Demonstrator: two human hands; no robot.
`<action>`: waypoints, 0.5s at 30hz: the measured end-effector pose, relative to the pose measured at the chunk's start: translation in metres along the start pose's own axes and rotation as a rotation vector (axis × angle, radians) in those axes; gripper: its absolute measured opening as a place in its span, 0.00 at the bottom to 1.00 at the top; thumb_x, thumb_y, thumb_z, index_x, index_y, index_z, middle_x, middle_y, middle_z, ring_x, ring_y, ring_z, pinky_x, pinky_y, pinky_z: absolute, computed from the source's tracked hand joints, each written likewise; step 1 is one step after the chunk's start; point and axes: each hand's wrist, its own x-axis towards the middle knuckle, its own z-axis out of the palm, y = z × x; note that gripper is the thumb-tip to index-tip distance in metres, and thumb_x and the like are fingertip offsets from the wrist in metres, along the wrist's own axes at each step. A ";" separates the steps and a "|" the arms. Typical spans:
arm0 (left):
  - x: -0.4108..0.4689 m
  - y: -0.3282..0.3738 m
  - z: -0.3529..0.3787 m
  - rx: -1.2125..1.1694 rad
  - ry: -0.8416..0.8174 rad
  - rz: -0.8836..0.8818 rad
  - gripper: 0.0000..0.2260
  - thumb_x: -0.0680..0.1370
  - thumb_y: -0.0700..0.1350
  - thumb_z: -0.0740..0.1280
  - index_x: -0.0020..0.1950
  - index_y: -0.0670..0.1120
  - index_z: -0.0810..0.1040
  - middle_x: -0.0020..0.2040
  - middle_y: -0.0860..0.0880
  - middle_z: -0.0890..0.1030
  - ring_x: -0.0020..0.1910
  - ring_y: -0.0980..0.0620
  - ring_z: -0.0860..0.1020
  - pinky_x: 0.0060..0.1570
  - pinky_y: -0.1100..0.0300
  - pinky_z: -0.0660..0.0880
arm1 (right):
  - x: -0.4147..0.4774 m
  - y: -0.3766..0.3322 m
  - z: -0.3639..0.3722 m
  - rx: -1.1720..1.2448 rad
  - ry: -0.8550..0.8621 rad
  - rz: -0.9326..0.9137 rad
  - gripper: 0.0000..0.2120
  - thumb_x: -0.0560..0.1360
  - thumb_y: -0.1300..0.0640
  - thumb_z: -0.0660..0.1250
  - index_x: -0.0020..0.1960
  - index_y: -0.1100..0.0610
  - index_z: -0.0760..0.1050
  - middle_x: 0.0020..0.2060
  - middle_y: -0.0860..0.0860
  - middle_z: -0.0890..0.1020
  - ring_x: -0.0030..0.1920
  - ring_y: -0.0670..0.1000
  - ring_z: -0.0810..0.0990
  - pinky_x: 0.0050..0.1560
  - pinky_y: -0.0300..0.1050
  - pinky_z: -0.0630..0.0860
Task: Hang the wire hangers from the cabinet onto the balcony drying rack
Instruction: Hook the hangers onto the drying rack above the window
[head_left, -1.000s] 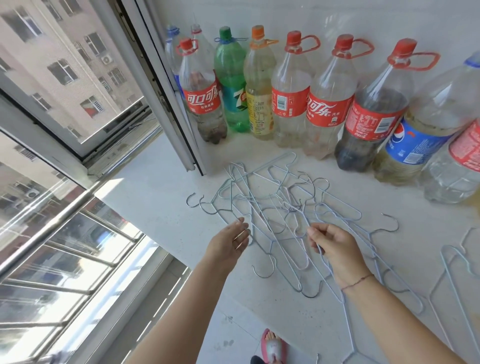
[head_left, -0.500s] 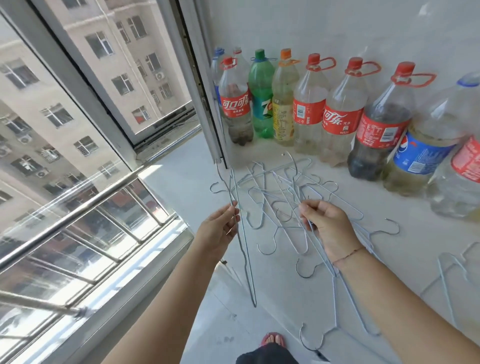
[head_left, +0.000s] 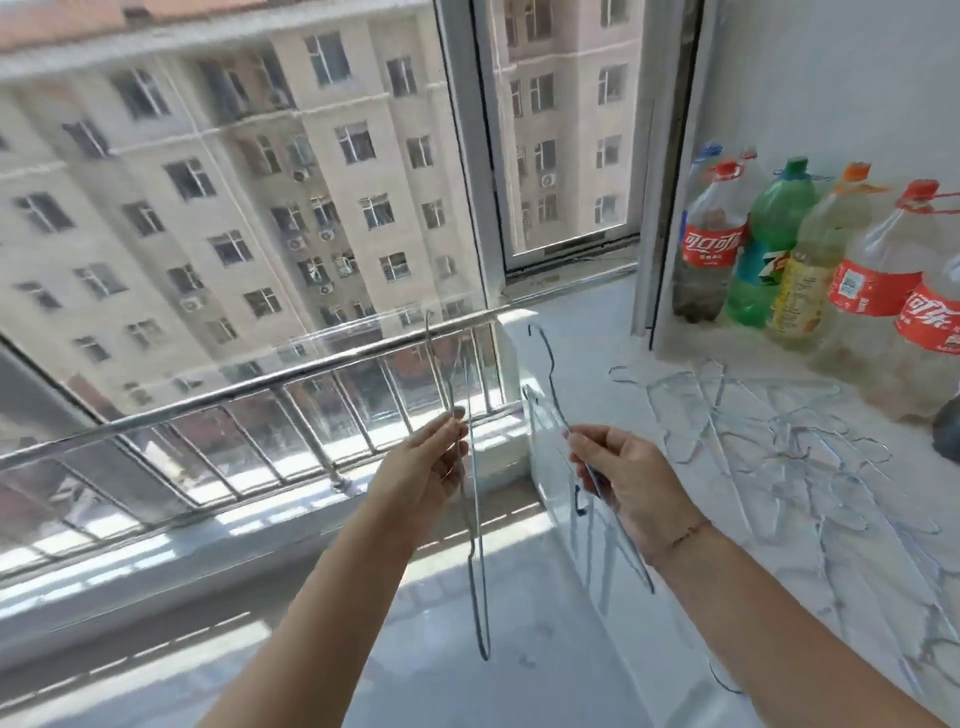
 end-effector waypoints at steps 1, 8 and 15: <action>-0.010 0.008 -0.015 -0.015 0.030 0.016 0.07 0.76 0.38 0.64 0.50 0.46 0.81 0.36 0.52 0.79 0.33 0.58 0.75 0.39 0.65 0.66 | -0.001 0.001 0.017 0.016 -0.051 0.021 0.04 0.72 0.62 0.68 0.47 0.59 0.79 0.32 0.50 0.79 0.33 0.45 0.76 0.35 0.34 0.75; -0.086 0.074 -0.128 -0.136 0.195 0.161 0.12 0.69 0.37 0.69 0.51 0.44 0.81 0.35 0.51 0.80 0.30 0.58 0.77 0.32 0.67 0.72 | -0.021 0.001 0.150 0.004 -0.387 0.103 0.15 0.59 0.56 0.73 0.46 0.57 0.81 0.33 0.51 0.81 0.35 0.48 0.76 0.37 0.37 0.73; -0.180 0.144 -0.240 -0.184 0.287 0.303 0.16 0.66 0.35 0.69 0.54 0.39 0.80 0.36 0.48 0.82 0.31 0.56 0.79 0.32 0.67 0.76 | -0.065 0.012 0.302 0.048 -0.690 0.114 0.16 0.61 0.63 0.72 0.49 0.62 0.80 0.31 0.50 0.80 0.30 0.45 0.75 0.31 0.33 0.74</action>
